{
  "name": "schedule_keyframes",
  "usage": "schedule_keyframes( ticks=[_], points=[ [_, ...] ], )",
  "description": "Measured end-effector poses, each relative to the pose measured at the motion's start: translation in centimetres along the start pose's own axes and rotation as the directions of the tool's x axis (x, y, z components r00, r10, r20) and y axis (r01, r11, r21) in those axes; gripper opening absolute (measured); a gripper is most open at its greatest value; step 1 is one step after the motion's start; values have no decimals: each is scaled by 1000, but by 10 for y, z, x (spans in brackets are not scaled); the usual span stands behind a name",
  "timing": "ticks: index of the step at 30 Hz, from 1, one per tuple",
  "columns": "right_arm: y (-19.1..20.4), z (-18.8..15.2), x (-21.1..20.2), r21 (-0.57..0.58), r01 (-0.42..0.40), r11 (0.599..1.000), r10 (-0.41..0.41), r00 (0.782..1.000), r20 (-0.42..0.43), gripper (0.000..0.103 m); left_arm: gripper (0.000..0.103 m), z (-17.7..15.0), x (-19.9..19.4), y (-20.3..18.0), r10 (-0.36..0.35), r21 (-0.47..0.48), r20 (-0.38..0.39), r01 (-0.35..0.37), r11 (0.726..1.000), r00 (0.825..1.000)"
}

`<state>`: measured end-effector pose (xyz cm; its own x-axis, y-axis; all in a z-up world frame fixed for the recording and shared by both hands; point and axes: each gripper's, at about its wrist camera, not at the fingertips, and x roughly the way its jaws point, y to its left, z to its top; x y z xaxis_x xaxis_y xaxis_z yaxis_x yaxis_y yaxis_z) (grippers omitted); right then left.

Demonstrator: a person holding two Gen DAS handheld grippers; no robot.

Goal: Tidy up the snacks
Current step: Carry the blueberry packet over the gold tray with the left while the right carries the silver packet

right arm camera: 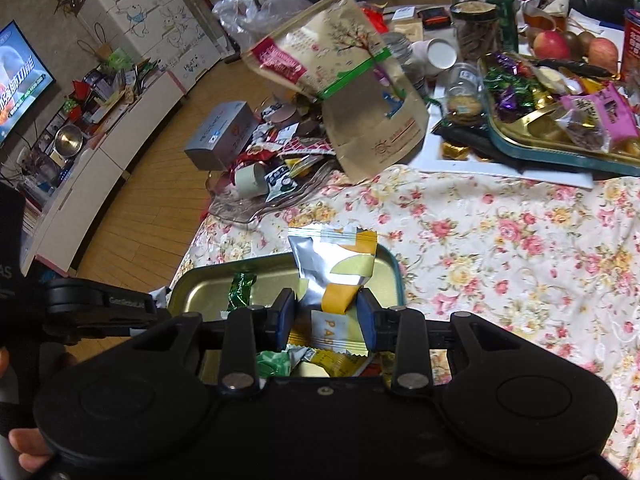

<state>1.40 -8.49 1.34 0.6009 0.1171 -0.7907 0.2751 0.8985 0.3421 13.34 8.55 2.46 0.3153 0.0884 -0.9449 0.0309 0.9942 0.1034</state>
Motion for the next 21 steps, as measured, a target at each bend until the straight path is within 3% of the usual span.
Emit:
schedule_keyframes(
  ticks=[11, 21],
  points=[
    [15, -5, 23, -24, 26, 999, -27, 999, -22, 36, 44, 1, 8, 15, -40, -8, -23, 39, 999, 999],
    [21, -5, 27, -35, 32, 999, -32, 999, 0, 38, 45, -1, 6, 13, -47, 19, 0, 47, 999, 999]
  ],
)
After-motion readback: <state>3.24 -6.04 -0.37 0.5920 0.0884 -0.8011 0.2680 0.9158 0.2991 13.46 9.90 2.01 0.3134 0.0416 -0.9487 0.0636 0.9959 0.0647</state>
